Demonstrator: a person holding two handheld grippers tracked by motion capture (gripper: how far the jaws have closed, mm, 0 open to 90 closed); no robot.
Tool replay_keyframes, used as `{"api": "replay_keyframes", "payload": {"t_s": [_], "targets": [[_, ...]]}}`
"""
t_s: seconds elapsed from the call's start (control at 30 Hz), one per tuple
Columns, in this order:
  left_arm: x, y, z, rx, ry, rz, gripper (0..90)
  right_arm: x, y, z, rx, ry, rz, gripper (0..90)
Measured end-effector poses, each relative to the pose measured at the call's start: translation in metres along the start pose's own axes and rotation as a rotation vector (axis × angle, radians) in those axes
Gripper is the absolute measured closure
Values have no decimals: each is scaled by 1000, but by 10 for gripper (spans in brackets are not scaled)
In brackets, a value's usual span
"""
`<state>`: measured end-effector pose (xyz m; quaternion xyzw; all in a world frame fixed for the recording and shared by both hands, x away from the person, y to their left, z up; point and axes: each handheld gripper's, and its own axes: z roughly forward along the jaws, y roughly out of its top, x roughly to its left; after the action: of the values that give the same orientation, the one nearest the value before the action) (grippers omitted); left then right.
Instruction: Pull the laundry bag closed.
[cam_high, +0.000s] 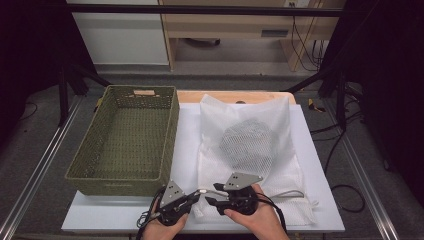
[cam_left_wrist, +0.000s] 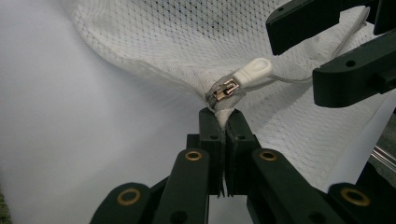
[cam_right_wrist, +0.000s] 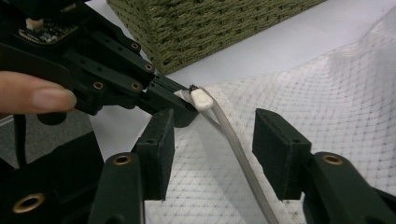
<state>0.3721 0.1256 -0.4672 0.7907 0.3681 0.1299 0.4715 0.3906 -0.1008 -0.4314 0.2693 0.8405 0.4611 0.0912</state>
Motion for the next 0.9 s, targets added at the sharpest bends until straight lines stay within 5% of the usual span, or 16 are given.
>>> {"api": "replay_keyframes", "payload": {"t_s": [0.57, 0.9], "targets": [[-2, 0, 1, -3, 11, 20, 875, 0, 4, 7, -24, 58, 78, 551], [-3, 0, -1, -21, 13, 31, 876, -4, 5, 10, -74, 133, 206, 574]]}}
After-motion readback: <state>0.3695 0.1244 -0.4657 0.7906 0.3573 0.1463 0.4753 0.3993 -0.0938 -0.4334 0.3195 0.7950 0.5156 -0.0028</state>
